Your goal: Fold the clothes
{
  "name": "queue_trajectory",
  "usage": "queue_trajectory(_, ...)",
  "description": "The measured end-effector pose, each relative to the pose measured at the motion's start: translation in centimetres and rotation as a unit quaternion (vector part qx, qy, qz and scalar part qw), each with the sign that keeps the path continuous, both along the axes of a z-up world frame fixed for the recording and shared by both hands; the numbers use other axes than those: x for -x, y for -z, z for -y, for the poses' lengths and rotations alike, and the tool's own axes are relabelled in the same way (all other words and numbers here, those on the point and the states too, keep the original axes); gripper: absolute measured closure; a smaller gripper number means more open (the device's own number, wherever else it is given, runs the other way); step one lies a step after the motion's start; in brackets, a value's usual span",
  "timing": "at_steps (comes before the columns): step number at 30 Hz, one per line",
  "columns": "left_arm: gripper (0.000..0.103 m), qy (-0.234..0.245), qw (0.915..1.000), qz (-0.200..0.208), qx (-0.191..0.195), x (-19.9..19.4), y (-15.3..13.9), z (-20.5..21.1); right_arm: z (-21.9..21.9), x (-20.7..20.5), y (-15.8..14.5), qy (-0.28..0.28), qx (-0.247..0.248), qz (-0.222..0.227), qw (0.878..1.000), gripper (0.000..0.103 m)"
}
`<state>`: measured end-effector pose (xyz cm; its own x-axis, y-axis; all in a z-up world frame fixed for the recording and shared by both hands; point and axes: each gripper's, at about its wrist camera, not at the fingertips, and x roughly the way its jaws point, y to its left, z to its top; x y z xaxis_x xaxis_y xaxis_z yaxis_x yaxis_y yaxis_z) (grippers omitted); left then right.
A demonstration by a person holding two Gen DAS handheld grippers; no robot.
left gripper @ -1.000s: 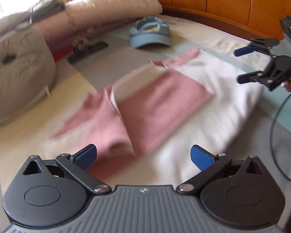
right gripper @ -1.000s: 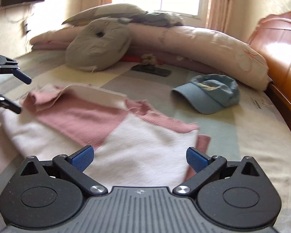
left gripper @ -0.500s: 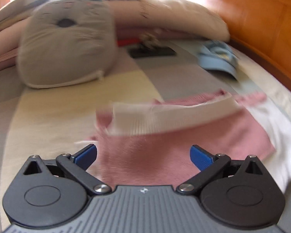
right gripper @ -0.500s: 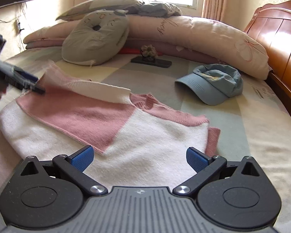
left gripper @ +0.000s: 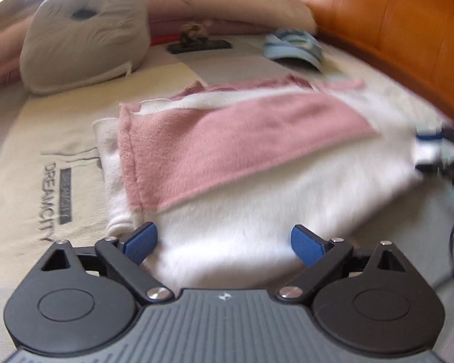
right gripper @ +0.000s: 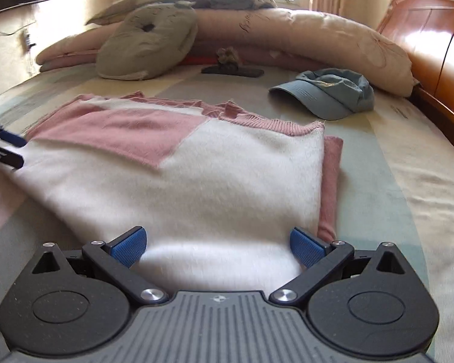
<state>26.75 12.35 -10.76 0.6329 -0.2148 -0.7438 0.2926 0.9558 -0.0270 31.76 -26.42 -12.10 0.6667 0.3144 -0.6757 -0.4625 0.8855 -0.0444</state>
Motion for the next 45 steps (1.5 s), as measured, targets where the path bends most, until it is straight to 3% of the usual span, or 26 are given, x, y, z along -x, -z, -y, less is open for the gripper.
queue_trajectory(3,0.008,0.002,0.9999,0.01,0.002,-0.6,-1.7,0.9,1.2,0.4,-0.6,0.019,-0.025,-0.017,0.999,0.0)
queue_trajectory(5,0.008,0.014,0.9993,0.03,0.013,-1.0,-2.7,1.9,0.9,0.7,-2.0,0.016,-0.056,0.006,0.998,0.0)
queue_trajectory(8,0.008,0.023,0.9989,0.041,0.006,-2.1,-2.4,4.4,-1.8,0.5,-2.5,0.018,-0.054,0.028,0.998,0.0)
queue_trajectory(11,0.008,0.042,0.9981,0.043,-0.017,-2.3,-0.5,6.9,-4.6,0.8,-1.2,0.033,-0.019,0.058,0.998,0.0)
queue_trajectory(14,0.008,0.036,0.9985,0.029,-0.027,-1.8,0.9,6.9,-5.2,1.8,0.3,0.053,0.048,0.083,0.994,0.0)
queue_trajectory(16,0.007,0.019,0.9997,0.016,-0.005,-1.5,0.6,5.2,-2.9,2.6,0.4,0.064,0.035,0.064,0.995,0.0)
queue_trajectory(19,0.008,-0.02,0.9993,0.02,-0.023,-1.0,0.1,2.7,1.5,3.3,0.0,0.102,-0.001,0.025,0.995,0.0)
queue_trajectory(22,0.008,-0.043,0.9989,0.018,0.011,-0.8,-1.1,0.9,3.9,4.2,-1.7,0.116,-0.039,0.04,0.992,0.0)
queue_trajectory(26,0.008,-0.061,0.9977,0.025,0.016,-1.0,-2.7,1.0,1.4,4.4,-3.8,0.058,-0.069,0.068,0.994,0.0)
queue_trajectory(35,0.007,-0.048,0.9982,0.024,-0.027,1.8,-3.9,0.7,-7.0,2.0,1.1,0.033,-0.025,0.028,0.999,0.0)
queue_trajectory(39,0.007,-0.036,0.9973,0.033,-0.055,3.0,-4.1,0.1,-5.5,2.8,-0.1,0.014,-0.037,0.018,0.999,0.0)
queue_trajectory(41,0.007,-0.026,0.9977,0.038,-0.049,2.9,-4.1,0.5,-4.4,3.3,-0.8,0.009,-0.046,0.025,0.999,0.0)
queue_trajectory(45,0.007,-0.011,0.9991,0.028,-0.031,2.6,-3.2,1.7,-1.4,2.1,-0.2,0.048,-0.062,-0.011,0.997,0.0)
